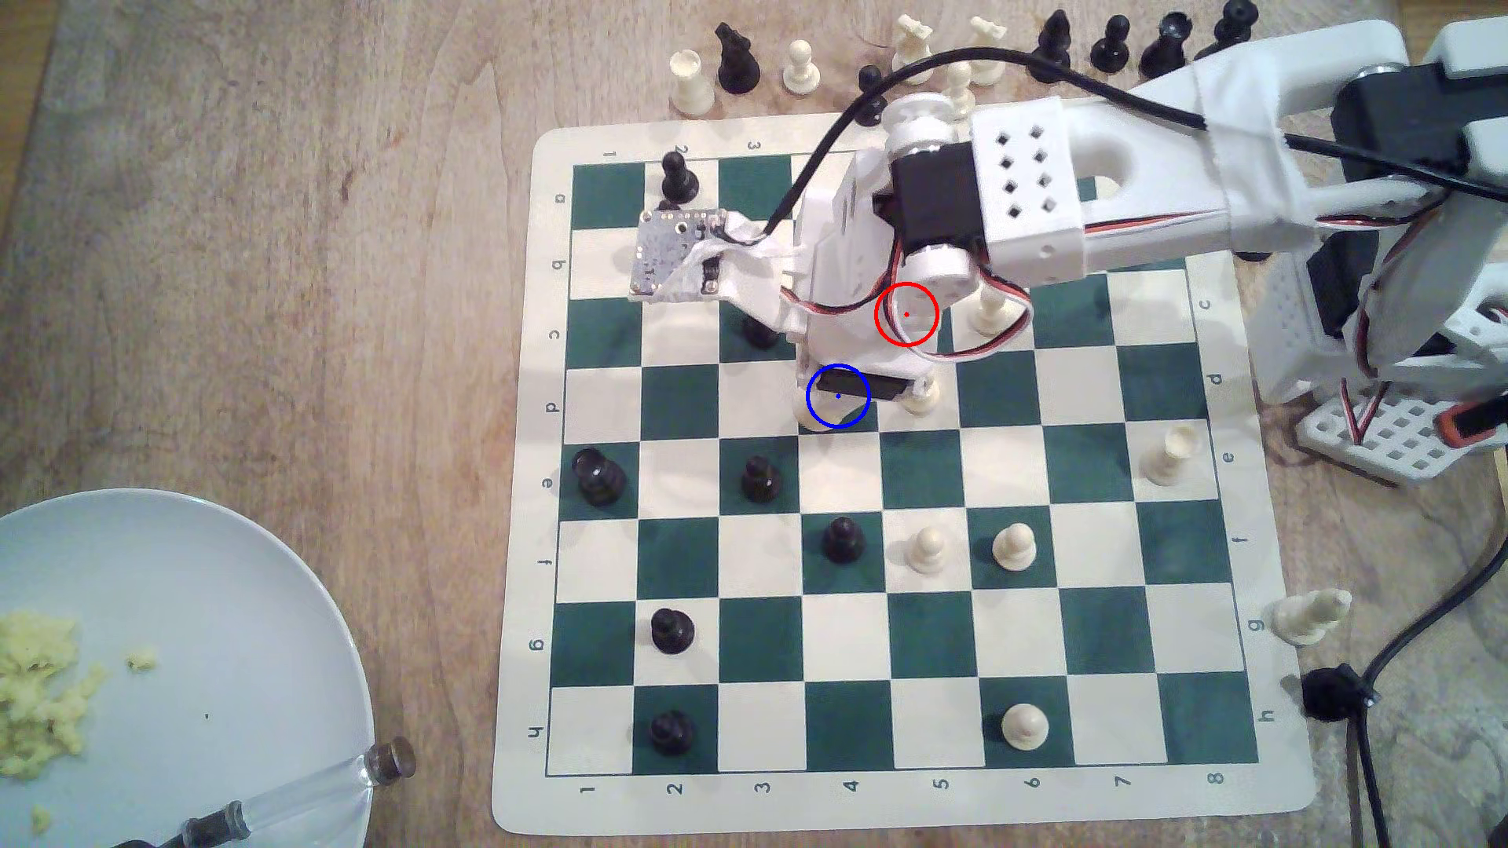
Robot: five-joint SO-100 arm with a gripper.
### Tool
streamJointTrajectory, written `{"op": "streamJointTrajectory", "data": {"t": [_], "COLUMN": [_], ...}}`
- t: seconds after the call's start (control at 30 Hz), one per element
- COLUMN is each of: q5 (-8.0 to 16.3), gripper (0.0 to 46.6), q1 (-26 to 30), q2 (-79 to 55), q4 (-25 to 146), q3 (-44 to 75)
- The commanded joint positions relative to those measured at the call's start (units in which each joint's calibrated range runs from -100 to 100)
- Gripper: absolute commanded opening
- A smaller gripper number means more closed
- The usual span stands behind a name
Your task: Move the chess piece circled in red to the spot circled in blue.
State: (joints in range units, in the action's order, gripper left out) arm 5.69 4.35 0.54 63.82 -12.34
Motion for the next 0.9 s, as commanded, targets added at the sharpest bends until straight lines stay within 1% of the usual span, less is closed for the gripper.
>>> {"op": "streamJointTrajectory", "data": {"t": [0.0, 0.57, 0.87], "q5": [-0.2, -1.1, -1.1], "gripper": [0.3, 0.3, 0.7], "q1": [0.1, -2.0, -2.1], "q2": [0.2, -0.6, -1.1], "q4": [-1.1, -0.9, -1.0], "q3": [3.0, -1.4, -1.9]}}
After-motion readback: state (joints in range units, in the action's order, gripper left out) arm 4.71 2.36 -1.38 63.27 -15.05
